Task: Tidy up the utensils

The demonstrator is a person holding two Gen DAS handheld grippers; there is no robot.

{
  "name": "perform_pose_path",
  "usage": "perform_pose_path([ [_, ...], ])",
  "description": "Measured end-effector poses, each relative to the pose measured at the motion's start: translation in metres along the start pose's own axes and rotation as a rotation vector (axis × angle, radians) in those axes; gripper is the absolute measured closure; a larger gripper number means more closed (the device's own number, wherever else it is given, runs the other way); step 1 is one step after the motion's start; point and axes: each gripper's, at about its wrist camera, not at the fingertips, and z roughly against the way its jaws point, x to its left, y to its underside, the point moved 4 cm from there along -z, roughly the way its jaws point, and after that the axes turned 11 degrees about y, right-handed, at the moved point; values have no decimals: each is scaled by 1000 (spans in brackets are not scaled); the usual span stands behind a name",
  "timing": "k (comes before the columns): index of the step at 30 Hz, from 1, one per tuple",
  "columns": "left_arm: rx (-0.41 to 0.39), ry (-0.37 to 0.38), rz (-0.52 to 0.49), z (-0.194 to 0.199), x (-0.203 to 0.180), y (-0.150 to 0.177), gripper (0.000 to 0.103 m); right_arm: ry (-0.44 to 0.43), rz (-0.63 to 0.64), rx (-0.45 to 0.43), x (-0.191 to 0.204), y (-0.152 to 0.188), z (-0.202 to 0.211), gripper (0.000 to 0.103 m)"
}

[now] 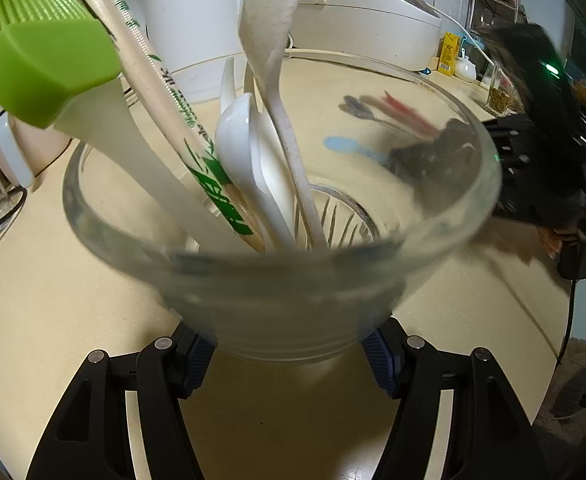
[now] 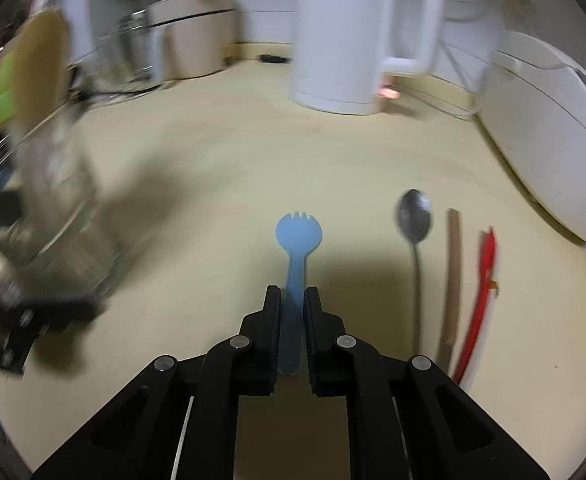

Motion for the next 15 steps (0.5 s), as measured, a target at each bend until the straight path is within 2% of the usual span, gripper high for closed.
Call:
perform_pose_path([
  [8, 0, -8, -5, 1, -2, 1, 33, -80, 92, -18, 16, 22, 20, 92],
  [15, 0, -12, -8, -1, -5, -2, 33, -96, 75, -3, 17, 44, 42, 92],
])
